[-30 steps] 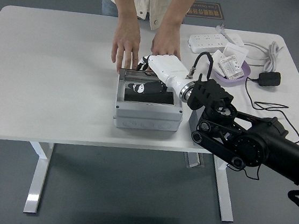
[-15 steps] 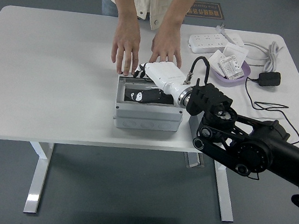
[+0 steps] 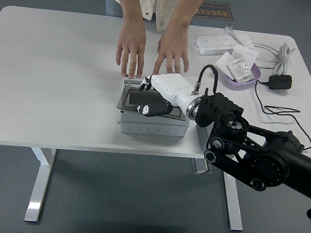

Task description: Fetch the battery,place it into the box,close the lid of the box

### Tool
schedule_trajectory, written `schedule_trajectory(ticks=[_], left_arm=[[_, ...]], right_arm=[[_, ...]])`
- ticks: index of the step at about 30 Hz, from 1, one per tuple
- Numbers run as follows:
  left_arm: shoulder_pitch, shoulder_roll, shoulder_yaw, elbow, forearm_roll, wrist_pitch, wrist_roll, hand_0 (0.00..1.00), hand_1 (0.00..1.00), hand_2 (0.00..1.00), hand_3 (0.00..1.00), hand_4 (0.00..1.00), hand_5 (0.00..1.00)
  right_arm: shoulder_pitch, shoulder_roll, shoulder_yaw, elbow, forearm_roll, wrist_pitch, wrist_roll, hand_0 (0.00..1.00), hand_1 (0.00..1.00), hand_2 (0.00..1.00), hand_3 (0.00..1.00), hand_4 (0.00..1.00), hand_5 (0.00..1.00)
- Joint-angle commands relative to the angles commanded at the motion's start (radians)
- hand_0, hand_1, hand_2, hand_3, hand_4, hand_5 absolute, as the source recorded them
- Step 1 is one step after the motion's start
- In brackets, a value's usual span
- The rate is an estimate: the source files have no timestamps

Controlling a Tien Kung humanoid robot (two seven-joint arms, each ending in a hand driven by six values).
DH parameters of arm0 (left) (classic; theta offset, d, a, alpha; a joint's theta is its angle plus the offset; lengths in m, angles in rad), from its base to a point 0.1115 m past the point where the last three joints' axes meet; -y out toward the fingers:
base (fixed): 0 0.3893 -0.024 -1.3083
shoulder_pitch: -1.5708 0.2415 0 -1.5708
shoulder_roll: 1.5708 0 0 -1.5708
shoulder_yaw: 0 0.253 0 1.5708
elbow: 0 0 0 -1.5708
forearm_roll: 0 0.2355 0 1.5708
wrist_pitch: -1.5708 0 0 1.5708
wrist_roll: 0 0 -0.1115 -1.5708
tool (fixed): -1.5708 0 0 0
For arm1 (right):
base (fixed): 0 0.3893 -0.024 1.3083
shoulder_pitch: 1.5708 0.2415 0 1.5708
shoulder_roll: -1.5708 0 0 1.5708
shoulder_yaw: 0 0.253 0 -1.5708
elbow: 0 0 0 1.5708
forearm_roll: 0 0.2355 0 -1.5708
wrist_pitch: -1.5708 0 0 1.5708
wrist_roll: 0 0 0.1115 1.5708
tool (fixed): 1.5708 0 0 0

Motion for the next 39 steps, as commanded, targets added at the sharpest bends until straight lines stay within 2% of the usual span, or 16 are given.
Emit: schedule_trajectory(ticks=[10,15,19,24,28,30,31,33,36,37,39], left_arm=[[0.004,-0.004,0.0,0.0,0.0,0.0,0.001,0.578,0.582,0.547,0.559,0.542,0.002],[0.006,-0.006,-0.002,0.0,0.003,0.0,0.001,0.578,0.582,0.548,0.56,0.542,0.002],[0.01,-0.009,-0.005,0.0,0.004,0.0,0.001,0.578,0.581,0.547,0.559,0.539,0.002],[0.014,-0.012,-0.007,0.0,0.005,-0.001,0.001,0.578,0.581,0.547,0.559,0.539,0.002],[0.016,-0.014,-0.009,0.0,0.004,-0.001,0.001,0.578,0.581,0.548,0.56,0.54,0.002],[0.017,-0.014,-0.011,0.0,0.005,-0.001,0.001,0.578,0.581,0.548,0.56,0.54,0.002],[0.017,-0.014,-0.01,0.0,0.005,-0.002,0.001,0.578,0.581,0.547,0.561,0.54,0.002],[0.019,-0.012,-0.012,0.0,0.006,-0.002,0.001,0.578,0.581,0.547,0.561,0.54,0.002],[0.021,-0.008,-0.012,0.0,0.006,-0.002,0.0,0.578,0.581,0.547,0.561,0.54,0.002],[0.023,-0.008,-0.012,0.0,0.006,-0.002,0.0,0.578,0.58,0.548,0.561,0.541,0.002],[0.025,-0.007,-0.012,0.0,0.006,-0.003,0.0,0.578,0.58,0.548,0.561,0.541,0.002]], right_arm=[[-0.065,-0.018,0.17,0.036,-0.035,0.038,-0.013,0.738,0.676,0.688,0.678,0.806,0.606],[-0.138,-0.025,0.281,0.073,-0.078,0.056,-0.015,0.738,0.677,0.689,0.685,0.807,0.606],[-0.21,-0.031,0.375,0.112,-0.103,0.044,0.014,0.735,0.673,0.688,0.691,0.814,0.616],[-0.301,-0.045,0.491,0.163,-0.119,-0.02,0.08,0.735,0.673,0.688,0.691,0.814,0.616],[-0.375,-0.067,0.57,0.197,-0.072,-0.103,0.158,0.714,0.652,0.668,0.665,0.813,0.612],[-0.414,-0.078,0.594,0.208,-0.025,-0.149,0.205,0.714,0.652,0.668,0.665,0.813,0.612],[-0.431,-0.082,0.603,0.213,-0.001,-0.17,0.227,0.676,0.601,0.632,0.625,0.817,0.619],[-0.476,-0.085,0.631,0.23,0.065,-0.219,0.285,0.676,0.601,0.632,0.625,0.817,0.619],[-0.548,-0.074,0.676,0.259,0.175,-0.287,0.373,0.676,0.601,0.632,0.625,0.817,0.619],[-0.577,-0.068,0.69,0.272,0.223,-0.312,0.409,0.642,0.546,0.592,0.612,0.817,0.618],[-0.623,-0.058,0.703,0.286,0.295,-0.347,0.463,0.642,0.546,0.592,0.612,0.817,0.618]])
